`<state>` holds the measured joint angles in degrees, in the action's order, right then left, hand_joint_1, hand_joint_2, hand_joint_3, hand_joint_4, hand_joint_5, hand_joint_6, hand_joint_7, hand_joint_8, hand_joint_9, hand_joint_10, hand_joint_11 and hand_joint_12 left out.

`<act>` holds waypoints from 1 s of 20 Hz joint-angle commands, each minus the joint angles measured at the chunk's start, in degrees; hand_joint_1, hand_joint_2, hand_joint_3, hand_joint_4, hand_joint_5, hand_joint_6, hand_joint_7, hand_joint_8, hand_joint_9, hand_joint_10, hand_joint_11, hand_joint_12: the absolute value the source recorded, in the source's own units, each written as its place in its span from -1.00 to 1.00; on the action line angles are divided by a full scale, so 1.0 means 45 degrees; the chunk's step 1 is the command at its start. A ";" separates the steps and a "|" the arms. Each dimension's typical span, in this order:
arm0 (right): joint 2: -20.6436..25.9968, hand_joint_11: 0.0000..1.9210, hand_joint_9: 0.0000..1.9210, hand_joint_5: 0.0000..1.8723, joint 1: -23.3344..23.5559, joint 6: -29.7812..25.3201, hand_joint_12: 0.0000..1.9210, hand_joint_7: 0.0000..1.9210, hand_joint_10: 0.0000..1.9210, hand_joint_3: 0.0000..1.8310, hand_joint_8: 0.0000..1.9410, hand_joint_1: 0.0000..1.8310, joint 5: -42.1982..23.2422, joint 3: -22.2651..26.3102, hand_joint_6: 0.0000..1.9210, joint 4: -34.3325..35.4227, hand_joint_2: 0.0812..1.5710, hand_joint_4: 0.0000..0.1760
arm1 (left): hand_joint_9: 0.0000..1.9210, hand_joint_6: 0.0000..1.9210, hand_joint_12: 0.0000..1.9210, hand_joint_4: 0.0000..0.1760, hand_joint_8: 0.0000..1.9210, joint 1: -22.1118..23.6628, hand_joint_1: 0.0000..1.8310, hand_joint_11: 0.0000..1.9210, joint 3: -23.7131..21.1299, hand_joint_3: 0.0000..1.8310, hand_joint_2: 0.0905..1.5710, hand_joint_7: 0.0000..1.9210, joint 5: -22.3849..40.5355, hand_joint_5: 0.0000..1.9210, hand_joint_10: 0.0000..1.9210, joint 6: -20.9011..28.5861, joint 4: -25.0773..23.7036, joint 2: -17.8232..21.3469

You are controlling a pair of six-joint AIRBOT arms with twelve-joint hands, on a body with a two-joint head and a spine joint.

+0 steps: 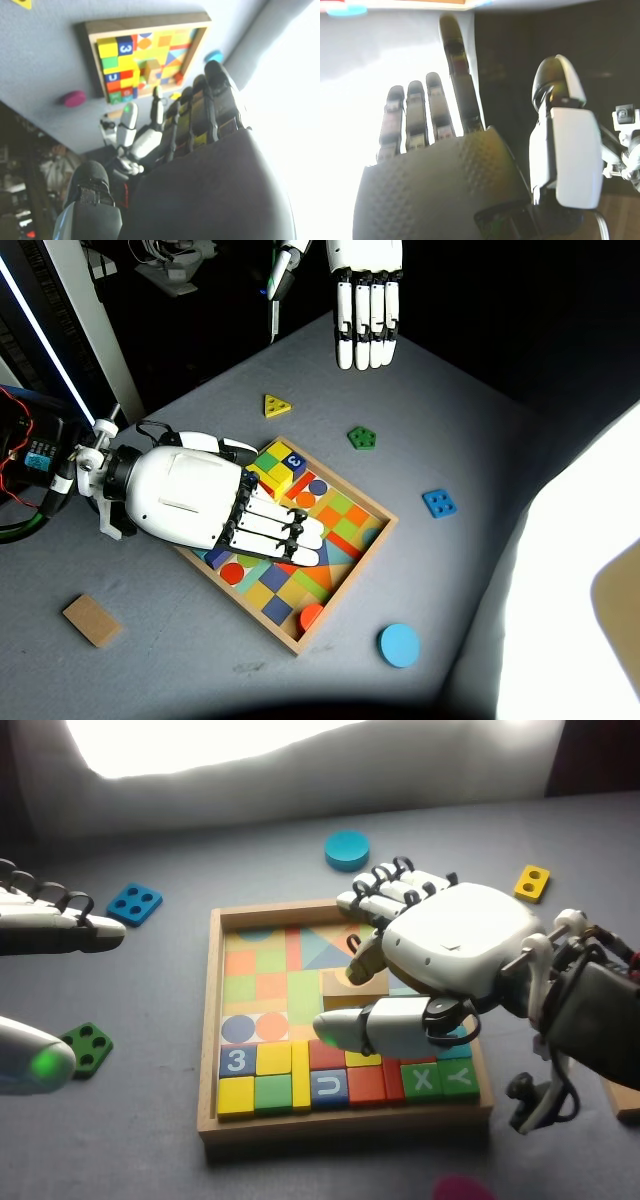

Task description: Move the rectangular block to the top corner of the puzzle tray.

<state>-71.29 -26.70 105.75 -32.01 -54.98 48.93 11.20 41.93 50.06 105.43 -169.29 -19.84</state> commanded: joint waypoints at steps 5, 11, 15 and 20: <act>-0.0082 -1.00 -1.00 -0.14 -0.0053 -0.0028 -1.00 -0.89 -1.00 -0.99 -0.99 -1.00 -0.0976 -0.0172 -0.97 -0.0556 0.41 -1.00 | -0.90 -1.00 -0.54 -0.60 -1.00 0.0088 -1.00 -1.00 -0.0152 -1.00 0.39 -0.91 -0.1054 -1.00 -0.99 0.0026 0.0205 0.0089; -0.0126 -1.00 -1.00 -0.12 -0.0135 -0.0035 -1.00 -0.84 -1.00 -1.00 -0.97 -1.00 -0.0792 -0.0280 -0.96 -0.0554 0.40 -1.00 | -0.86 -1.00 -0.45 -0.70 -0.99 0.0102 -1.00 -1.00 -0.0207 -1.00 0.40 -0.88 -0.1054 -1.00 -0.99 0.0029 0.0157 0.0094; -0.0162 -1.00 -1.00 -0.13 -0.0217 -0.0152 -1.00 -0.85 -1.00 -0.99 -0.99 -1.00 -0.0645 -0.0351 -0.97 -0.0548 0.41 -1.00 | -0.87 -1.00 -0.43 -0.78 -1.00 0.0168 -1.00 -1.00 -0.0257 -1.00 0.39 -0.90 -0.1054 -1.00 -0.99 0.0031 0.0154 0.0090; -0.0229 -1.00 -1.00 -0.14 -0.0301 -0.0206 -1.00 -0.87 -1.00 -0.99 -1.00 -1.00 -0.0524 -0.0516 -0.98 -0.0547 0.43 -1.00 | -0.88 -0.99 -0.47 -0.82 -0.99 0.0181 -1.00 -1.00 -0.0263 -1.00 0.39 -0.88 -0.1054 -0.98 -1.00 0.0035 0.0154 0.0084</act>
<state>-72.40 -28.05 105.03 -31.03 -57.23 48.23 11.27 40.86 50.09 105.45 -169.58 -19.70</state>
